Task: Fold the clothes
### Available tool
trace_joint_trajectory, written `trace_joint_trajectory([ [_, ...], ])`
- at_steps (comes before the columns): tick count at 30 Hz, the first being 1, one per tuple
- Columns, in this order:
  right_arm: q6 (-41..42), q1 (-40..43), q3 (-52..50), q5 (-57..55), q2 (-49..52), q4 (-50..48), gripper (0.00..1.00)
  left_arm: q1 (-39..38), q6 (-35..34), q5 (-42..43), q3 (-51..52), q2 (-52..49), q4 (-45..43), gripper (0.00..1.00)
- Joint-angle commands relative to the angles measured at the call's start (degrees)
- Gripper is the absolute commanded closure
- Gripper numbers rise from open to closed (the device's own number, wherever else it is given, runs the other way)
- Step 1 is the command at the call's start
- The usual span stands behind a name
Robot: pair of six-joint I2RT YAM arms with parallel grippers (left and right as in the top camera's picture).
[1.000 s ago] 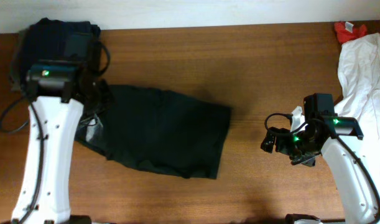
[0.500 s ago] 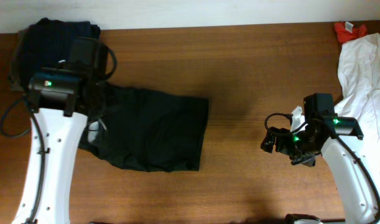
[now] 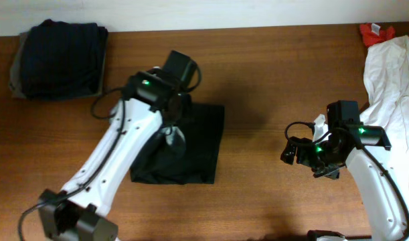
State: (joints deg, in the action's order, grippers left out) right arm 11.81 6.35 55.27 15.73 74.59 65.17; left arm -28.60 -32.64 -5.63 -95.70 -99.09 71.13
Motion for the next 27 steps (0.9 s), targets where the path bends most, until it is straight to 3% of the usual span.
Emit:
trace_joint_trajectory([
  [1, -0.4, 0.4, 0.5, 0.3, 0.0, 0.0, 0.02, -2.7, -0.6, 1.8, 0.0, -3.7, -1.8, 0.99],
  [11, -0.4, 0.4, 0.5, 0.3, 0.0, 0.0, 0.02, -7.0, -0.8, 3.3, 0.0, -13.7, -5.3, 0.98],
  [19, -0.4, 0.4, 0.5, 0.3, 0.0, 0.0, 0.01, -6.8, -0.1, 3.0, 0.0, -14.8, -5.1, 0.92],
  [22, -0.4, 0.4, 0.5, 0.3, 0.0, 0.0, 0.02, -6.2, 1.5, 2.4, -1.5, -14.8, -1.0, 0.99],
  [27, -0.4, 0.4, 0.5, 0.3, 0.0, 0.0, 0.02, -3.6, 1.4, -6.1, -10.1, -14.8, 10.5, 0.99],
])
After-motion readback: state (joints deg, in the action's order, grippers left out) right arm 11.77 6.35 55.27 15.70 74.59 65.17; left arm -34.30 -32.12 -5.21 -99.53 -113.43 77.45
